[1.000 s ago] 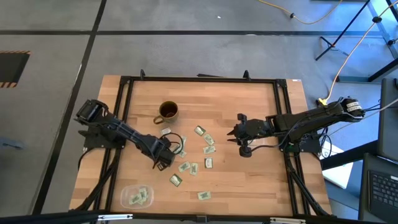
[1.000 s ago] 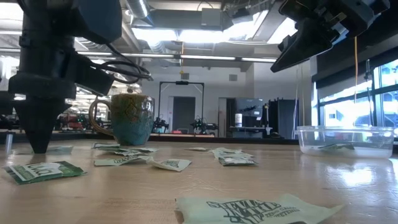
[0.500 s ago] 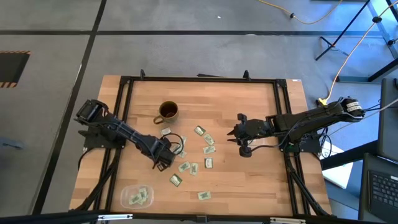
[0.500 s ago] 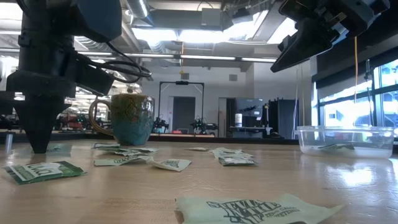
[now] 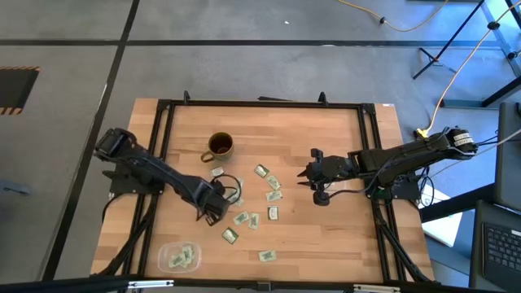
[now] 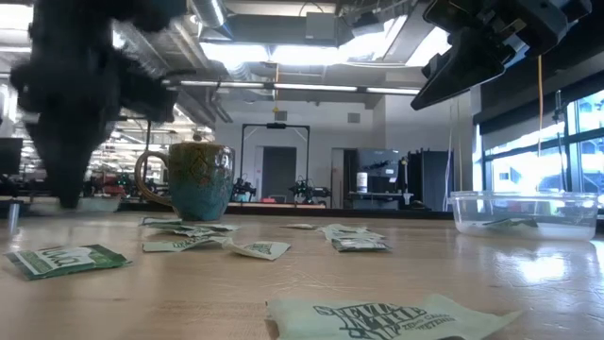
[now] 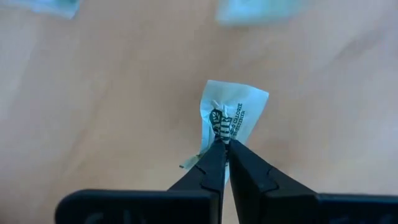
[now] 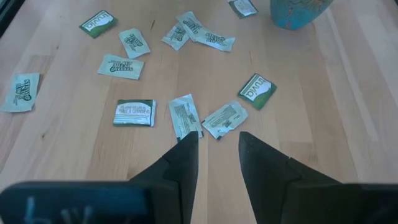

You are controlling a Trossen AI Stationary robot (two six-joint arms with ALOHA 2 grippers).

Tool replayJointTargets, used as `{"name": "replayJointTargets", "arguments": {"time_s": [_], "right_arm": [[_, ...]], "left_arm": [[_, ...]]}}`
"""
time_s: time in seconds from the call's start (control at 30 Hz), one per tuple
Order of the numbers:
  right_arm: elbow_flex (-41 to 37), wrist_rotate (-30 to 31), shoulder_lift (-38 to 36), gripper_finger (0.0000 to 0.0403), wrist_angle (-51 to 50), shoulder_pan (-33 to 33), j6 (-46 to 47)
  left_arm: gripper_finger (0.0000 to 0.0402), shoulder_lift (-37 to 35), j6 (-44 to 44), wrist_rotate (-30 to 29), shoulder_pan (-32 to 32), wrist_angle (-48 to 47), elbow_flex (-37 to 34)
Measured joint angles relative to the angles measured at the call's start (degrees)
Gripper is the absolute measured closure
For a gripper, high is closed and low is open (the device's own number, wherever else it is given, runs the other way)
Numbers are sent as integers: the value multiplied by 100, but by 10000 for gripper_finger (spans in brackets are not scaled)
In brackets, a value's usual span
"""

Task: Pick and place Stevia / Truvia into bins
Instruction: Put the stevia packet into the bottom transparent container

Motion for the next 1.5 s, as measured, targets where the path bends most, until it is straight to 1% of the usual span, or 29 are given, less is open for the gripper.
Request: {"name": "replayJointTargets", "arguments": {"time_s": [0.17,0.27,0.37,0.5,0.73,0.83,0.9,1.03,1.17,1.27,1.37,1.5], "right_arm": [[0,1,0,284,-4,0,2],[0,-1,0,284,-29,1,112],[0,-1,0,284,-49,-2,193],[0,-1,0,284,-48,-1,271],[0,0,0,284,-41,0,269],[0,-1,0,284,-39,1,272],[0,1,0,284,-23,0,278],[0,2,0,284,85,1,271],[0,2,0,284,196,-2,229],[0,4,0,284,195,-2,242],[0,4,0,284,191,-2,254],[0,3,0,284,191,1,254]], "left_arm": [[387,-291,-67,-13,-319,1,259],[387,-392,-156,7,-681,-2,445],[387,-399,-472,101,-1135,79,675],[387,-392,-1380,97,-1800,288,875],[387,-392,-3541,-290,-2911,888,905],[387,-386,-4290,-523,-3291,1018,905],[387,-321,-4729,-554,-3475,1155,909],[390,-55,-5310,-468,-3693,1206,913],[397,220,-5427,-290,-3747,1211,913],[396,337,-5546,-285,-3741,1204,913],[386,399,-5705,-252,-3725,1202,913],[364,421,-5709,-230,-3725,1192,913]]}}
